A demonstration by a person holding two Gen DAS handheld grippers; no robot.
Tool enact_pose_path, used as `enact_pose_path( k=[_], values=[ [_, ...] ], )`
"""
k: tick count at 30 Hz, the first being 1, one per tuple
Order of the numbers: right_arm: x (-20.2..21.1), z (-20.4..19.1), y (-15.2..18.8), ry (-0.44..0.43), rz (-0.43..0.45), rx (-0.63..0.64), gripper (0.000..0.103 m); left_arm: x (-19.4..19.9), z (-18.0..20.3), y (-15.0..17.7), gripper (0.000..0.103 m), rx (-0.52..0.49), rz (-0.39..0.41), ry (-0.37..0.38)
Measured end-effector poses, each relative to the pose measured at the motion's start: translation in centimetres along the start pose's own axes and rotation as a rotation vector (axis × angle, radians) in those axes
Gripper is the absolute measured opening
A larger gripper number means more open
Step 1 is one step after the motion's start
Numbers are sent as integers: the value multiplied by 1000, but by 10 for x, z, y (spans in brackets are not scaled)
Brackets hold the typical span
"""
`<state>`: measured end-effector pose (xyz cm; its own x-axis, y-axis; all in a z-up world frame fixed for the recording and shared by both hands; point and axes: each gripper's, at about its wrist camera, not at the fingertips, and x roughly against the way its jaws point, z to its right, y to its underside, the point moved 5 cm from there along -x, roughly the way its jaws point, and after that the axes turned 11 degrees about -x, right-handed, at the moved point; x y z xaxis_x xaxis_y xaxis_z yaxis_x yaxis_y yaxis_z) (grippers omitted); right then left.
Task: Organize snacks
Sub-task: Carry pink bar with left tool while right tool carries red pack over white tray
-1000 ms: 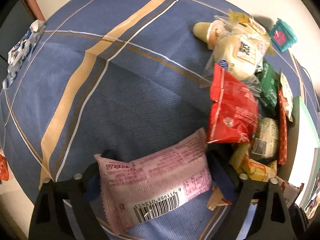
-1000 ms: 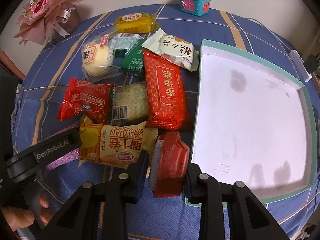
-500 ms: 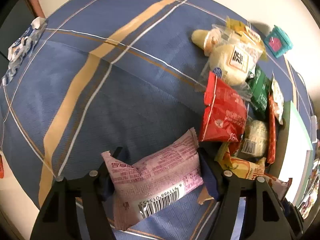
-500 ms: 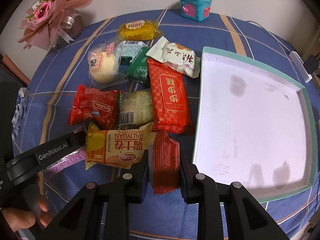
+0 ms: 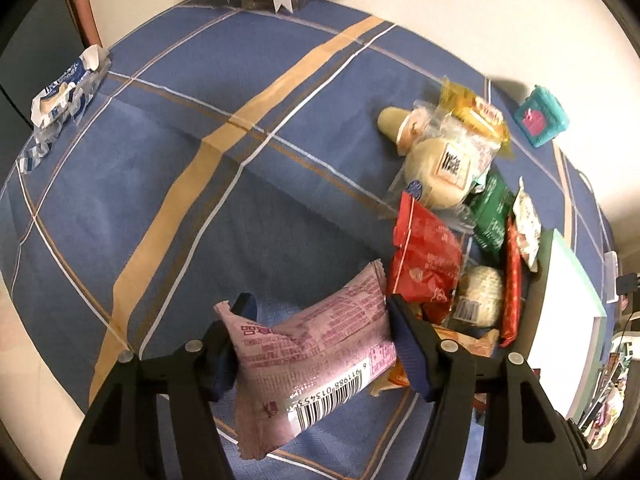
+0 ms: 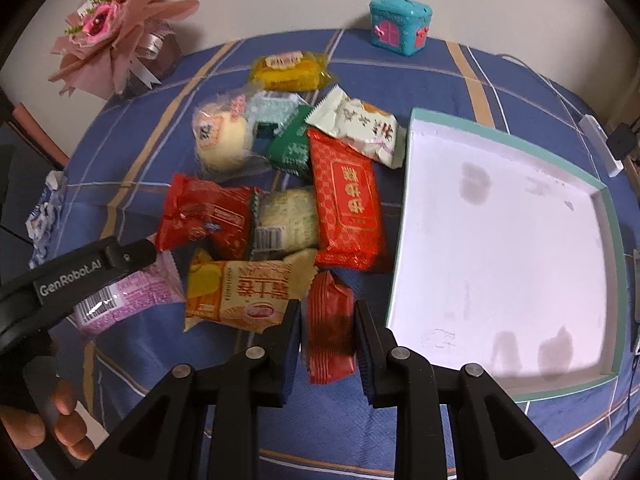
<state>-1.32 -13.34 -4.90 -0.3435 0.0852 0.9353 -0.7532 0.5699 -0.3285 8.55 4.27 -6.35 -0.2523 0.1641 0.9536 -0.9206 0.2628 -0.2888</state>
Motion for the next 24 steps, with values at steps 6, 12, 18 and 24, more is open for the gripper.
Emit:
enact_pose_path(
  k=[6,12,18,24],
  values=[
    [-24,8,7,19,-67,-13,27,-42,12,11,68,-1,-69,0],
    [-25,7,8,21,-59,-8,26,-43,8,13,68,12,-74,7],
    [-11,6,5,-4,-21,-12,26,-24,6,2,66,27,-14,12],
    [0,6,3,-5,-11,-11,26,5,-6,4,65,72,41,34]
  ],
)
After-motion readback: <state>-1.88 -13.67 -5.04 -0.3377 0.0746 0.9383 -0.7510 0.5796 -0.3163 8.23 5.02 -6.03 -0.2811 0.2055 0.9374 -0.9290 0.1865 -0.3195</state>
